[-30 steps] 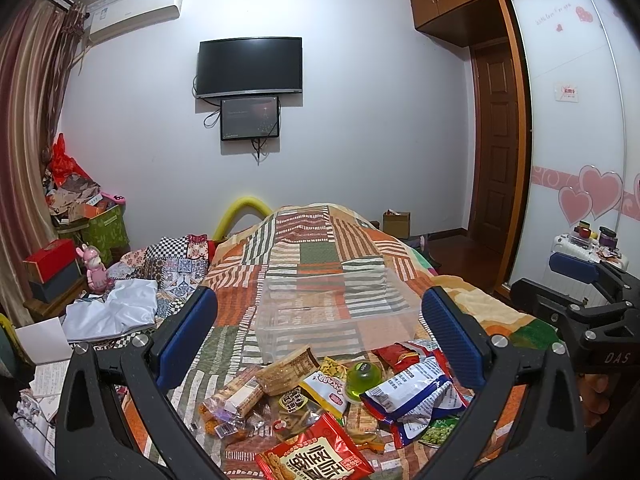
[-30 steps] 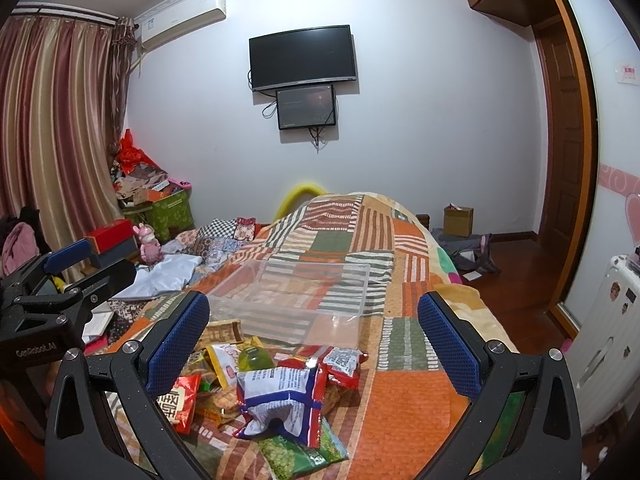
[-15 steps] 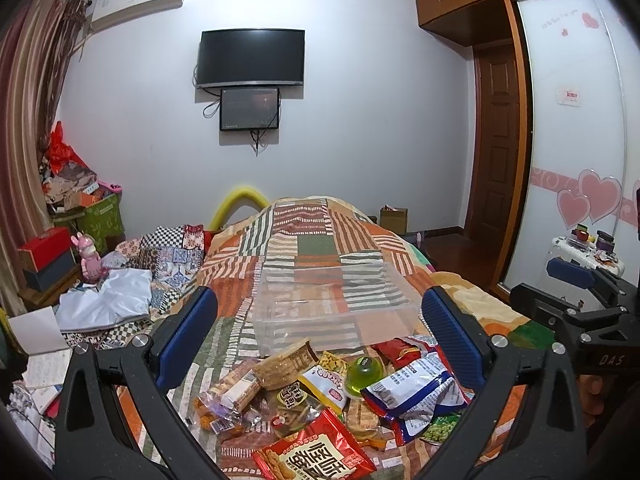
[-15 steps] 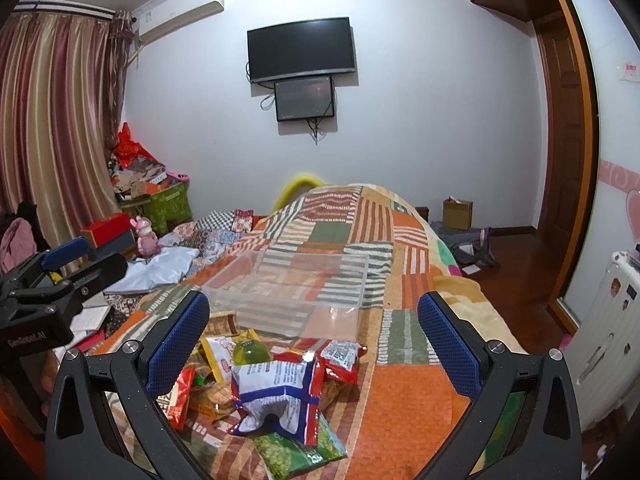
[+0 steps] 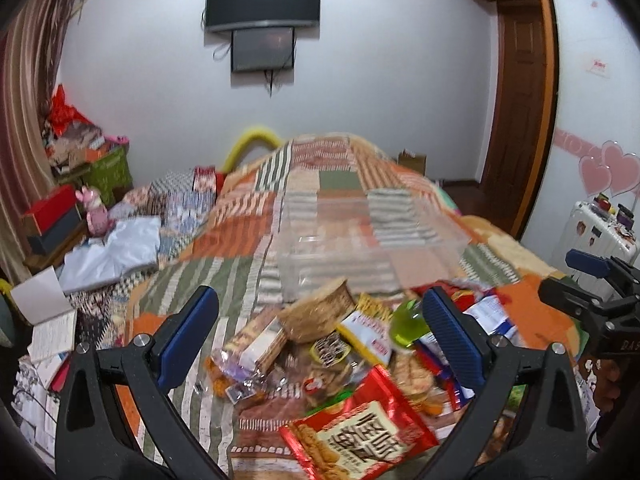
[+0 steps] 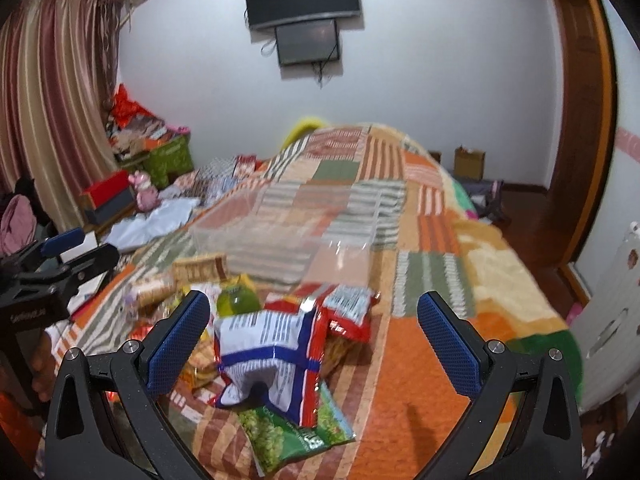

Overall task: Organize snacks
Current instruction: 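Grasp the striped biscuit roll with the left tool while the right tool grasps the red packet, then carry both snacks over the clear box and open both tools to drop them in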

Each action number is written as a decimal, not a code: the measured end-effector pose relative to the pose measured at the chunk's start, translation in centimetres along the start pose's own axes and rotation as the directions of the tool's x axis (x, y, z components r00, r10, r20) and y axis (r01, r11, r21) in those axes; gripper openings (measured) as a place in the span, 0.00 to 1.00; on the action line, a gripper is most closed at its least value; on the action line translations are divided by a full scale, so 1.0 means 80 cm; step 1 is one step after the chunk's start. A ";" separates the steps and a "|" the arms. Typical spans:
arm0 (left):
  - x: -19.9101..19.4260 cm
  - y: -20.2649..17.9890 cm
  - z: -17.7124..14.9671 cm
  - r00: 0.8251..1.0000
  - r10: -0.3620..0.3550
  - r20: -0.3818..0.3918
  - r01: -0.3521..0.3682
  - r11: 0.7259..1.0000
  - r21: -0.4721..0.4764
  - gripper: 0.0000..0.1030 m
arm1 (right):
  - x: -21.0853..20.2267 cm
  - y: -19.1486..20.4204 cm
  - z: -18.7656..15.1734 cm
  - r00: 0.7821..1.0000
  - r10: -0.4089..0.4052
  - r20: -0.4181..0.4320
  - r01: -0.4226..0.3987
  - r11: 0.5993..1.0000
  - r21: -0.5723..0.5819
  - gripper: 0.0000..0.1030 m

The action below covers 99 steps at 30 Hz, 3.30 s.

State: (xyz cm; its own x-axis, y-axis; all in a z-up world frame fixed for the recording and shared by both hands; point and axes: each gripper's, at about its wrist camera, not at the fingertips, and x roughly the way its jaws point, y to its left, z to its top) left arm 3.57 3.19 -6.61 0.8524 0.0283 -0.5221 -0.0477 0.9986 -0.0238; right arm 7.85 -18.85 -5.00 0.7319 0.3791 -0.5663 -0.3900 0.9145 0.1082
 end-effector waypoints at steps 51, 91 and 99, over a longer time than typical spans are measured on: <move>0.172 0.082 -0.038 0.895 -0.023 -0.446 0.032 0.999 0.013 0.45 | 0.135 -0.040 0.014 0.917 0.023 -0.399 -0.027 1.000 -0.003 0.66; 0.126 0.087 -0.002 0.955 0.001 -0.295 -0.006 1.000 -0.017 0.43 | 0.109 -0.068 0.022 0.942 0.036 -0.333 -0.009 0.997 0.082 0.64; 0.101 0.078 0.034 0.979 -0.021 -0.201 0.014 0.999 -0.036 0.43 | 0.084 -0.062 0.057 0.973 0.047 -0.227 -0.030 0.997 0.075 0.64</move>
State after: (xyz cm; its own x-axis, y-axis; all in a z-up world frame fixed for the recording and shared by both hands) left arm 11.57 9.76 -8.64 0.7312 -0.0024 -0.6821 -0.0545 0.9966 -0.0620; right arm 17.25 -20.20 -5.66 0.5666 0.3795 -0.7314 -0.3689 0.9105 0.1866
